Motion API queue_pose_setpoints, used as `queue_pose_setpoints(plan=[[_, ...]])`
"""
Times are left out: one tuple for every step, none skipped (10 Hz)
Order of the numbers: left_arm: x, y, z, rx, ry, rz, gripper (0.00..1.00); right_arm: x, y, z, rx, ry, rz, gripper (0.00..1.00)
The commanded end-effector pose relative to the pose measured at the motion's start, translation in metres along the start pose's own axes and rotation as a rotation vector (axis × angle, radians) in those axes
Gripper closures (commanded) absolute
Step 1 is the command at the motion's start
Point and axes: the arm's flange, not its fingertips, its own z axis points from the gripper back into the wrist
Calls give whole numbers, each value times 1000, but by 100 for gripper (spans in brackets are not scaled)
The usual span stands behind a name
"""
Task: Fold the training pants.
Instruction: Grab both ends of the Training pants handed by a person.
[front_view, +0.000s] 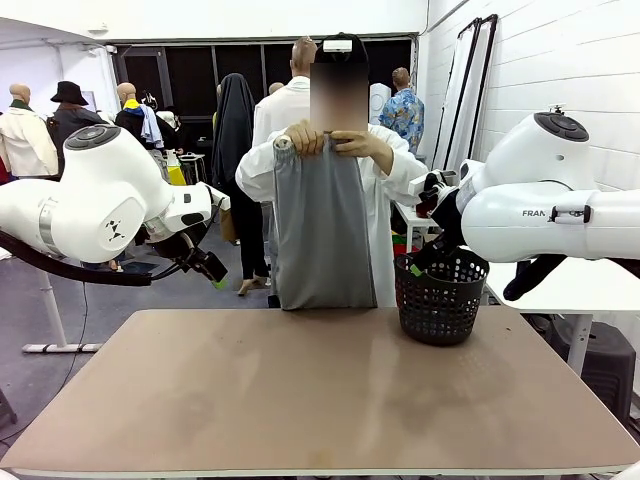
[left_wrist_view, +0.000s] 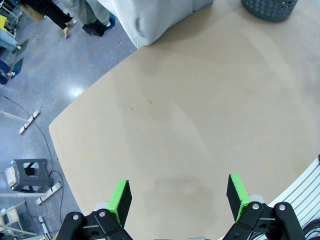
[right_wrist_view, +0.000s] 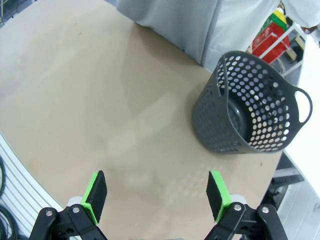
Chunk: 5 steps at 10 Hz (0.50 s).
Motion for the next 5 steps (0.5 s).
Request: queue_pose_setpoints(plan=[[1, 0, 1, -4, -7, 10, 0, 0, 0, 0, 3, -1, 1, 0], [1, 0, 1, -4, -7, 10, 0, 0, 0, 0, 3, -1, 1, 0], [1, 0, 1, -4, -7, 10, 0, 0, 0, 0, 3, -1, 1, 0], [1, 0, 1, -4, -7, 10, 0, 0, 0, 0, 3, -1, 1, 0], [1, 0, 1, -4, -7, 10, 0, 0, 0, 0, 3, -1, 1, 0]])
